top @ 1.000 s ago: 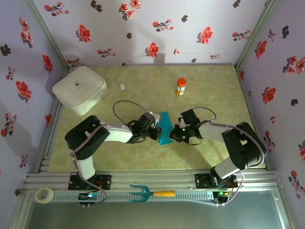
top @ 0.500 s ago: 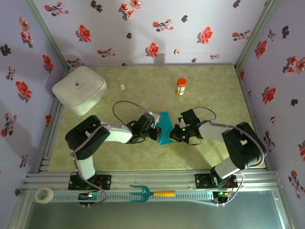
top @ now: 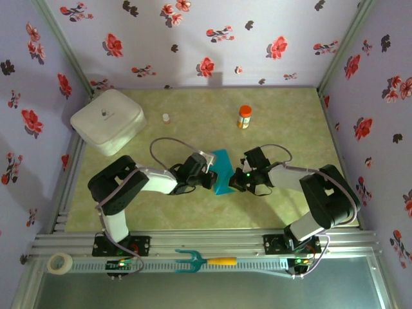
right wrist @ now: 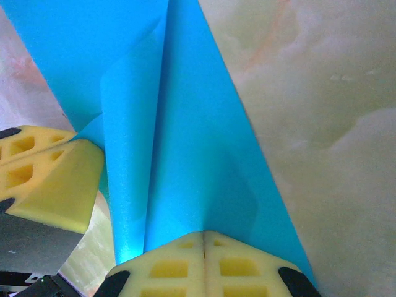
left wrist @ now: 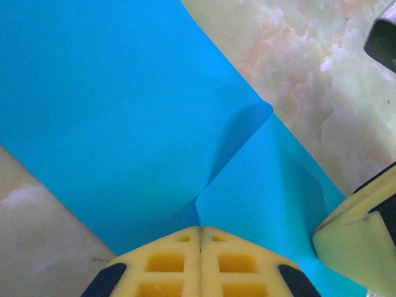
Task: Fold a paper plane with a square sheet of paper (pick it up from the middle)
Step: Fold the triangle a second time at the center of the table.
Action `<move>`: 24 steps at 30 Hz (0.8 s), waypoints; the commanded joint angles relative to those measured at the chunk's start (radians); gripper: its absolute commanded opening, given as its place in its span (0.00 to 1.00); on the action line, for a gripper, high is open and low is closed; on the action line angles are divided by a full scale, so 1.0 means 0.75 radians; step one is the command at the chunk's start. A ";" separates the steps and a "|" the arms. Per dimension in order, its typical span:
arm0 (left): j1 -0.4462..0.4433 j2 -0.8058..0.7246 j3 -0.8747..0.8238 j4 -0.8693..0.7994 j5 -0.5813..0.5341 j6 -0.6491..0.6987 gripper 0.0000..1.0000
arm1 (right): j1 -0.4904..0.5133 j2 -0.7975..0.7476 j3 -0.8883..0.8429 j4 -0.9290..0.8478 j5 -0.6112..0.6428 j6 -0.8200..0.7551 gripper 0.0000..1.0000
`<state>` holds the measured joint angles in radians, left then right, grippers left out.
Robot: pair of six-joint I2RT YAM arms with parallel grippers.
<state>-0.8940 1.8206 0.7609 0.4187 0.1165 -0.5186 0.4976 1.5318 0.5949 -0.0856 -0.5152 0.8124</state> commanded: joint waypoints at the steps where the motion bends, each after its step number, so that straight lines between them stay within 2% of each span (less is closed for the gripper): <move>1: 0.025 0.039 -0.027 -0.008 -0.009 -0.018 0.00 | -0.002 -0.009 -0.008 -0.039 0.069 0.018 0.07; 10: 0.026 0.067 0.020 -0.053 0.040 0.005 0.00 | -0.015 -0.072 0.050 0.089 -0.035 0.084 0.08; 18: 0.026 0.068 0.027 -0.057 0.039 -0.004 0.00 | -0.013 0.036 0.100 0.275 -0.114 0.202 0.01; 24: 0.026 0.072 0.035 -0.069 0.041 -0.004 0.00 | -0.013 0.112 0.137 0.285 -0.117 0.205 0.01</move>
<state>-0.8822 1.8362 0.7750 0.4259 0.1429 -0.5205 0.4908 1.5921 0.6739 0.1028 -0.5835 0.9451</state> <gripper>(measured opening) 0.061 0.060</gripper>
